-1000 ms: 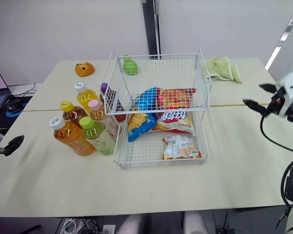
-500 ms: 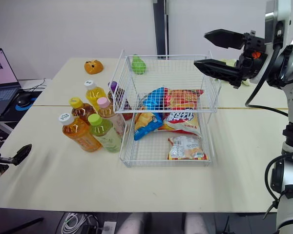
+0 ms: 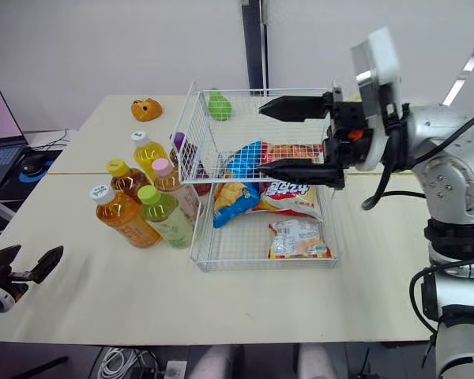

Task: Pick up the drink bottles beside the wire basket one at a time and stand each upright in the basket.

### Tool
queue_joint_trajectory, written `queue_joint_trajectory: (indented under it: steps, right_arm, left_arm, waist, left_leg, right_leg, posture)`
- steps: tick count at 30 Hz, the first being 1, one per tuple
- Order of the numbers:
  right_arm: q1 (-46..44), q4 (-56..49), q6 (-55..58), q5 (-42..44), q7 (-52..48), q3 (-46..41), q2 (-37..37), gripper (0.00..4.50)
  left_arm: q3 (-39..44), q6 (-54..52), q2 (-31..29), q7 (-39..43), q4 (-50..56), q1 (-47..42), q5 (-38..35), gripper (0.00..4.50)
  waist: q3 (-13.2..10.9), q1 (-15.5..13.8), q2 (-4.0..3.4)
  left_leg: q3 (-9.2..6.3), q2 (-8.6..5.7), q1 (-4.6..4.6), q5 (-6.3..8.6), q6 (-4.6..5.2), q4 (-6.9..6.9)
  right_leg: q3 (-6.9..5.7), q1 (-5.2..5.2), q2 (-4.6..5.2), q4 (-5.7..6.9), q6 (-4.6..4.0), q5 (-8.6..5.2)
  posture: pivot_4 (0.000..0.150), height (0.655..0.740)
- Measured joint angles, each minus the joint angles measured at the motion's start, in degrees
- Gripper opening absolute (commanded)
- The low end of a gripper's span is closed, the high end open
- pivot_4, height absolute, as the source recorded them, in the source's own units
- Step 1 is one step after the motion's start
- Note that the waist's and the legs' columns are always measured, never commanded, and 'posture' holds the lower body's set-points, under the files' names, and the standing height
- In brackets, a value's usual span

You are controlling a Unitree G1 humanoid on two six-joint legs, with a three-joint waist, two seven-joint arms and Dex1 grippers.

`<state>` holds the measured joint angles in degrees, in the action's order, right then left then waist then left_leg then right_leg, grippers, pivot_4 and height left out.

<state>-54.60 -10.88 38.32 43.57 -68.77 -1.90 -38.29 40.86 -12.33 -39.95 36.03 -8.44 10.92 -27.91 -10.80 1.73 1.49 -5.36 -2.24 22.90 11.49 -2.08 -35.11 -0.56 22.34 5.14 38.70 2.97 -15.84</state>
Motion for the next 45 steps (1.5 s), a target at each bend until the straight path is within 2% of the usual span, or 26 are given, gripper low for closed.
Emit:
queue_joint_trajectory:
  steps: [7,11,17,23,27,33,45]
  right_arm:
    - [-0.47,1.6,-2.07,-0.35,0.0,0.86,1.78,4.48]
    - [-0.61,1.87,-2.95,-1.42,0.06,0.92,1.81,4.48]
    - [-2.41,2.83,-3.19,-2.02,0.09,0.99,2.17,4.48]
    - [-2.83,4.98,-4.15,-2.05,-0.09,1.33,3.87,4.48]
    - [-3.63,5.4,-4.93,-2.4,-1.12,2.09,4.63,4.48]
    - [-4.56,7.52,-6.09,-4.17,-1.65,2.63,4.73,4.48]
    - [-5.37,6.36,-5.23,-4.06,-1.14,2.7,4.73,4.48]
  left_arm:
    - [2.7,-2.34,3.87,-2.06,11.0,5.48,-2.98,4.5]
    - [5.64,-5.35,5.17,-2.87,19.7,9.36,-7.21,4.5]
    - [13.7,-13.66,3.05,0.08,30.64,16.14,-19.51,4.5]
    - [15.37,-18.74,0.52,-0.36,37.5,15.59,-26.3,4.5]
    - [12.34,-19.32,-0.33,-2.33,38.28,11.38,-26.45,4.5]
    - [5.2,-17.81,-0.34,-3.9,35.86,5.91,-20.51,4.5]
    - [-4.45,-15.62,-0.15,-3.96,30.49,-4.45,-14.59,4.5]
  waist:
    - [0.02,-0.22,0.04]
    - [0.02,-0.19,0.05]
    - [0.0,-0.13,0.05]
    - [0.0,-0.16,0.05]
    - [0.0,-0.19,0.05]
    - [-0.01,-0.19,0.04]
    - [-0.01,-0.15,0.04]
  left_leg:
    - [-0.02,0.0,0.02,0.0,0.0,0.0]
    - [-0.02,0.04,0.04,0.0,-0.01,0.0]
    - [-0.03,0.14,0.03,0.02,-0.03,0.01]
    - [-0.01,0.13,0.03,0.02,-0.03,0.01]
    - [0.02,0.11,0.03,0.02,-0.03,0.01]
    - [0.03,0.11,0.03,0.02,-0.03,0.02]
    - [-0.01,0.1,0.03,0.02,-0.04,0.03]
  right_leg:
    - [0.0,-0.02,0.03,-0.1,0.0,0.0]
    - [0.01,-0.02,0.04,-0.15,-0.02,-0.01]
    - [-0.04,-0.02,0.03,-0.2,-0.18,-0.11]
    - [-0.05,-0.04,-0.07,-0.19,-0.2,-0.12]
    - [-0.04,-0.04,-0.15,-0.2,-0.19,-0.12]
    - [-0.03,-0.03,-0.18,-0.19,-0.19,-0.11]
    - [-0.06,-0.03,-0.19,-0.18,-0.18,-0.11]
  posture:
    - [0.15,0.74]
    - [0.15,0.74]
    - [0.15,0.74]
    - [0.15,0.74]
    - [0.15,0.74]
    - [0.15,0.74]
    - [0.15,0.74]
